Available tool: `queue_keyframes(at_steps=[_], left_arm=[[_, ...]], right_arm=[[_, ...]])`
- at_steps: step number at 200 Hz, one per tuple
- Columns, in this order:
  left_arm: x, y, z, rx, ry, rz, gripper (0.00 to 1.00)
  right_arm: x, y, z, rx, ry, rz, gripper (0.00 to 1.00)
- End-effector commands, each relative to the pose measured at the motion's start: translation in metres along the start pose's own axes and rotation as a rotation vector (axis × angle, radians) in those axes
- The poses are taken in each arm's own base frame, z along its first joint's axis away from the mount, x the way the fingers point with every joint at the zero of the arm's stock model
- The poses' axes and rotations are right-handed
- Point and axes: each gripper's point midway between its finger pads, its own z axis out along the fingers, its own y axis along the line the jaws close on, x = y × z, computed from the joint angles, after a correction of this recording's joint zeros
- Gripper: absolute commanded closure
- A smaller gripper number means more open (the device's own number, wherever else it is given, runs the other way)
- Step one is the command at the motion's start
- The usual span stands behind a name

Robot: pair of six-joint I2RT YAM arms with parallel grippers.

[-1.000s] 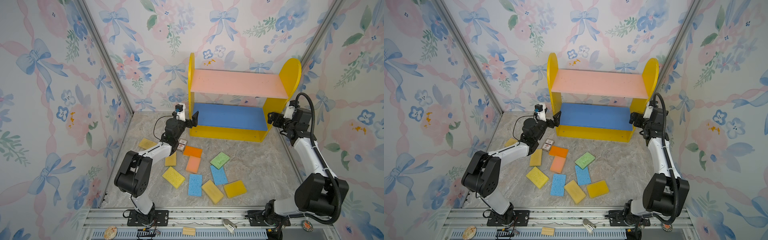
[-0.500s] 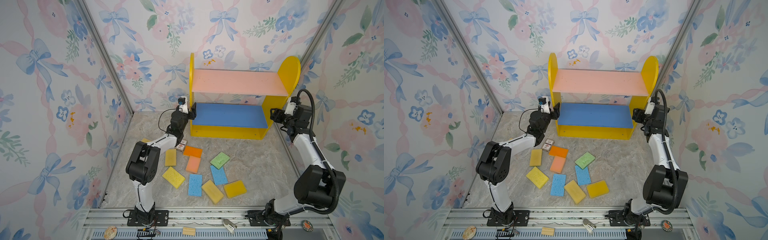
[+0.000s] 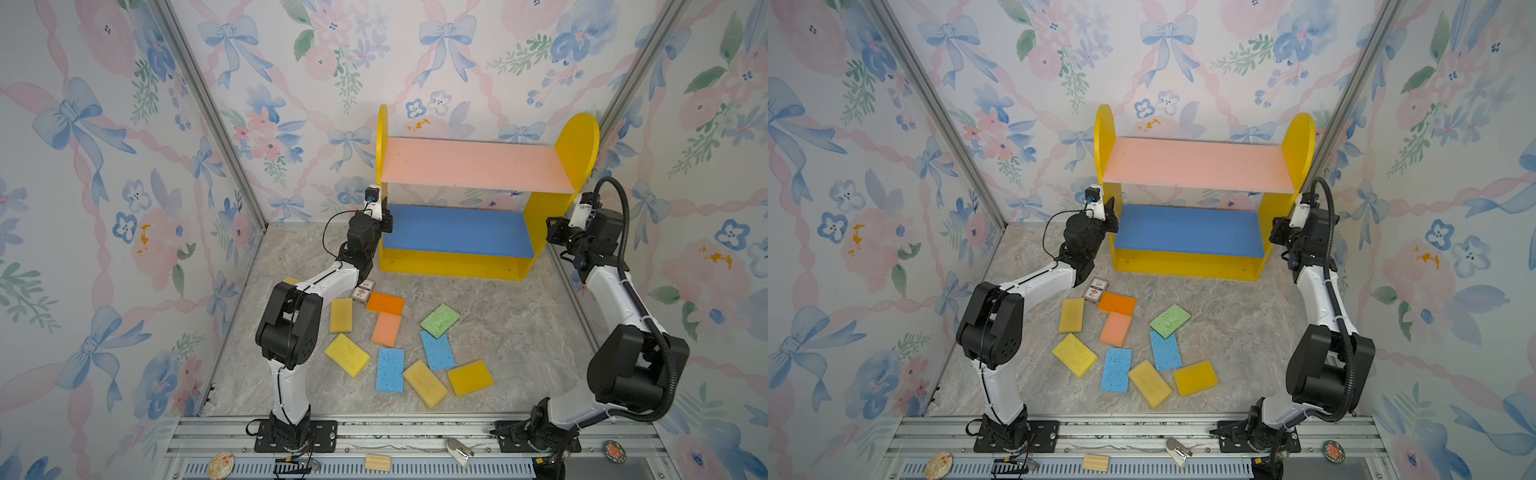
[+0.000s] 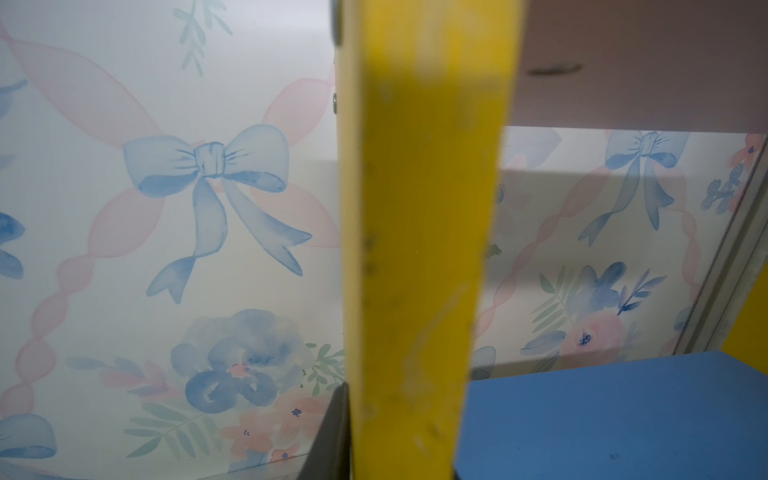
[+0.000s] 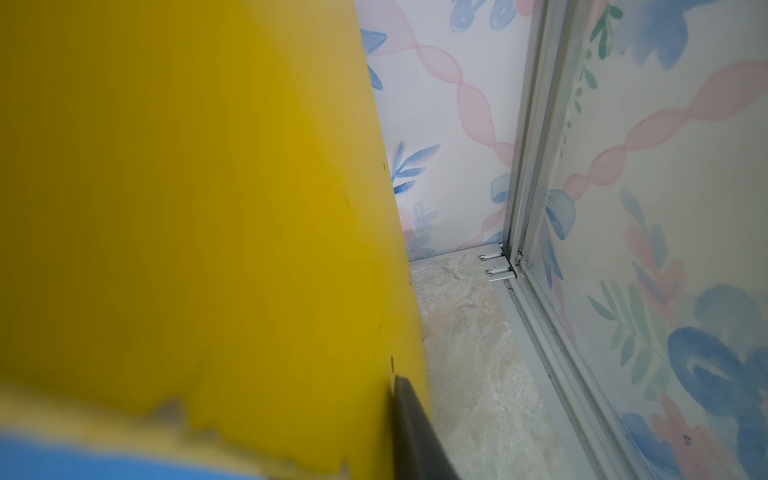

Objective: Place and organize the cleaning sponges onto the shelf

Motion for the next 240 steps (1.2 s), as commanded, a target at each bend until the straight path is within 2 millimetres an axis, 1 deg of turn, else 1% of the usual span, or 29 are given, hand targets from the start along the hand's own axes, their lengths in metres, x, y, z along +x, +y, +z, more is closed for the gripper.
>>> queue_keyframes(at_steps=[1,26,49,83,99,112,119,137,173,187,203,220,240], left_arm=[[-0.004,-0.02,0.0,0.097,0.0,-0.024,1.0],[-0.012,-0.016,-0.007,0.086,0.001,-0.016,1.0],[-0.023,-0.012,-0.019,0.079,-0.006,0.001,1.0],[-0.032,0.0,-0.044,0.039,-0.001,0.044,1.0],[-0.037,0.009,-0.058,0.016,0.0,0.066,1.0],[-0.042,0.019,-0.068,-0.003,-0.001,0.07,1.0],[-0.041,0.026,-0.073,-0.01,0.006,0.07,1.0],[-0.045,0.042,-0.091,-0.039,0.011,0.07,1.0],[-0.052,0.065,-0.134,-0.086,0.025,0.073,1.0],[-0.056,0.07,-0.152,-0.101,0.023,0.07,1.0],[-0.059,0.071,-0.169,-0.097,0.023,0.063,1.0],[-0.06,0.075,-0.184,-0.101,0.031,0.05,1.0],[-0.061,0.077,-0.199,-0.105,0.035,0.038,1.0]], right_arm=[[-0.007,0.012,-0.003,-0.04,-0.028,0.013,0.81],[-0.005,0.02,-0.007,-0.056,-0.021,0.016,0.88],[-0.006,0.032,-0.013,-0.077,-0.015,0.016,0.93],[-0.001,0.062,-0.027,-0.123,-0.001,-0.004,0.95],[0.008,0.079,-0.031,-0.152,0.019,-0.004,0.96],[0.016,0.094,-0.035,-0.178,0.032,-0.008,0.96],[0.021,0.101,-0.038,-0.186,0.038,-0.01,0.96],[0.031,0.122,-0.047,-0.221,0.05,-0.014,0.96],[0.053,0.148,-0.064,-0.251,0.08,0.0,0.97],[0.059,0.16,-0.074,-0.268,0.089,-0.016,0.97],[0.066,0.169,-0.086,-0.266,0.1,-0.042,0.98],[0.073,0.179,-0.1,-0.268,0.111,-0.072,0.98],[0.08,0.186,-0.115,-0.27,0.112,-0.092,0.97]])
